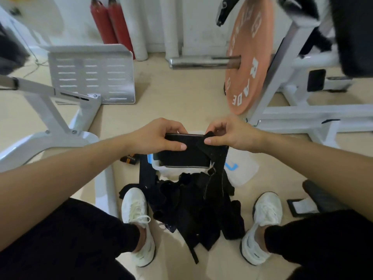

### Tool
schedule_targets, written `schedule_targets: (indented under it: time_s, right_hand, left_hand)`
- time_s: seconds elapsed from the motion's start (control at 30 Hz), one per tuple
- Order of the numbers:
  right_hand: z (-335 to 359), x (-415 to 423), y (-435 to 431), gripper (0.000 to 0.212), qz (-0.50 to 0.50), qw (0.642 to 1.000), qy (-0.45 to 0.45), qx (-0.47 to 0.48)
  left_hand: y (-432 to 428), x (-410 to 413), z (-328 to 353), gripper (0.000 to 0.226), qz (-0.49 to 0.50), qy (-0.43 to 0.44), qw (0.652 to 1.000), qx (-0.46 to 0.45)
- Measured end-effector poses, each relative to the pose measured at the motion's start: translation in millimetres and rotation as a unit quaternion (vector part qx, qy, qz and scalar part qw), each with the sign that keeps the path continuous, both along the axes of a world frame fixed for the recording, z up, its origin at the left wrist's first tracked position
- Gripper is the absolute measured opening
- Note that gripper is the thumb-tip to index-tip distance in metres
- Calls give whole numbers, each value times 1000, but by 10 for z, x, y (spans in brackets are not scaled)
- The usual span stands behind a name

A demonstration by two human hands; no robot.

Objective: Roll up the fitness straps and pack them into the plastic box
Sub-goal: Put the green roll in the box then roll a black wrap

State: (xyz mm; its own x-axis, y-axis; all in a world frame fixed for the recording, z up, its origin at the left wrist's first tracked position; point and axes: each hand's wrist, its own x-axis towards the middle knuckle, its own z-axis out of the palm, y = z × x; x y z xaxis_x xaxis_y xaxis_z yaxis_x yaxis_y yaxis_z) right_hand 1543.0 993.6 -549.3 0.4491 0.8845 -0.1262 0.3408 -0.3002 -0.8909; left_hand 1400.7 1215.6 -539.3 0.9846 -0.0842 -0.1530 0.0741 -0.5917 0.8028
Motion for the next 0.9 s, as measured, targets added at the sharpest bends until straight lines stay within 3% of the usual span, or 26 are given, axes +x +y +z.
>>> schedule_targets:
  time_s: [0.2, 0.3, 0.43, 0.67, 0.9]
  right_hand:
    - [375, 99, -133, 7, -66, 994, -78, 29]
    - [422, 162, -140, 9, -113, 987, -104, 42]
    - [352, 257, -78, 4, -206, 971, -101, 66]
    - [515, 428, 105, 2, -285, 940, -123, 141]
    - [670, 468, 209, 4, -329, 922, -68, 193]
  left_hand:
    - [253, -79, 407, 12, 46, -27, 999, -6]
    - [327, 1, 502, 15, 129, -69, 987, -71]
    - [293, 192, 492, 16, 241, -114, 944, -195]
    - [171, 552, 561, 10, 261, -158, 923, -232]
    - [81, 796, 579, 7, 260, -141, 923, -247]
